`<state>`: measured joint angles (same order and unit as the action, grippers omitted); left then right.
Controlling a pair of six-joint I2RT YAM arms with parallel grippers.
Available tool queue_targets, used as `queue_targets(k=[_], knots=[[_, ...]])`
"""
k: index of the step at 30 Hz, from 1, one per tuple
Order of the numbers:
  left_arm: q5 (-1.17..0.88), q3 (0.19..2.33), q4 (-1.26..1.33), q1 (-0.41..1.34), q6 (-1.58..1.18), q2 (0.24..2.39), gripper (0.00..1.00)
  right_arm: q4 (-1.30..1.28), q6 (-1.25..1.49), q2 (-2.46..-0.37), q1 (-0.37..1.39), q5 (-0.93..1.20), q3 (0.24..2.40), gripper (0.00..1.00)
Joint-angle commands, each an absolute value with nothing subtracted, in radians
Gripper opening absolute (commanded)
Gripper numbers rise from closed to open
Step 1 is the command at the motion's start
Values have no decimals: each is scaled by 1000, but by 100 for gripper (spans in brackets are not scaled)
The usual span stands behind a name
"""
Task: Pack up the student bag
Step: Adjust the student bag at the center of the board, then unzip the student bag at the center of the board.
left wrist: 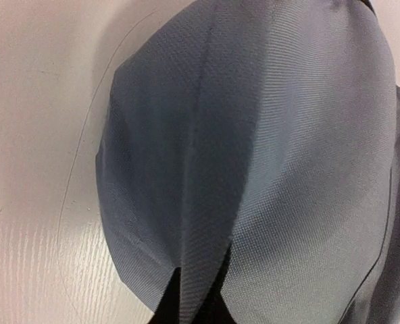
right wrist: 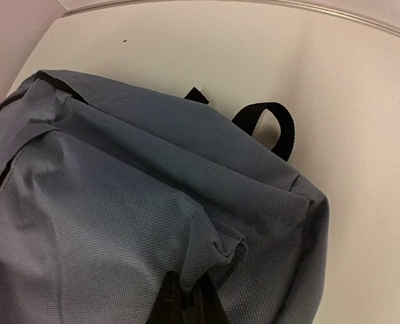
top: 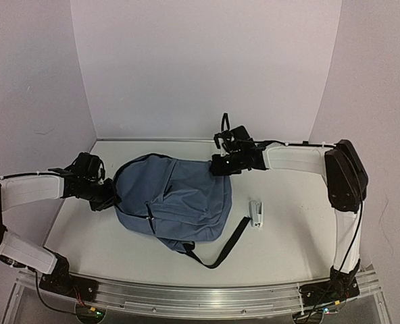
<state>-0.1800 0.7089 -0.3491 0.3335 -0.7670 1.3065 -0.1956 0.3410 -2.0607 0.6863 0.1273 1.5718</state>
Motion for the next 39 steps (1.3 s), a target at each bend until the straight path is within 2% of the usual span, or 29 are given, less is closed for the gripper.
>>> queue_targets(k=[1,10,11,13,14,16,18,20,22,27,34,36,39], knots=[[-198,771,-220,331,-768,1392,1,-173,401,-1997,696,239,1480,0],[-293,1035,-80,326,-689,1690,0,-167,518,-1674,716,261,1111,0],[-303,1069,-84,324,-681,1725,3,-167,532,-1641,720,265,1078,0],[-316,1131,-95,324,-671,1768,16,-172,564,-1574,726,258,1026,0],[-321,1144,-97,324,-667,1777,24,-184,573,-1540,728,243,1011,3],[-324,1154,-101,324,-660,1770,46,-226,581,-1468,728,196,1005,25],[-309,1139,-120,324,-656,1738,63,-288,581,-1416,728,144,1035,37],[-287,1108,-146,324,-654,1697,77,-337,580,-1390,732,124,1083,49],[-290,1068,-158,326,-665,1649,82,-348,595,-1380,741,125,1124,54],[-323,939,-161,365,-715,1551,83,-286,688,-1414,766,203,1189,55],[-312,793,-104,400,-807,1473,80,-10,895,-1523,853,318,1168,51],[-334,770,-60,402,-822,1481,75,50,934,-1569,881,320,1177,50],[-394,751,10,411,-815,1503,58,87,965,-1644,912,312,1199,48]])
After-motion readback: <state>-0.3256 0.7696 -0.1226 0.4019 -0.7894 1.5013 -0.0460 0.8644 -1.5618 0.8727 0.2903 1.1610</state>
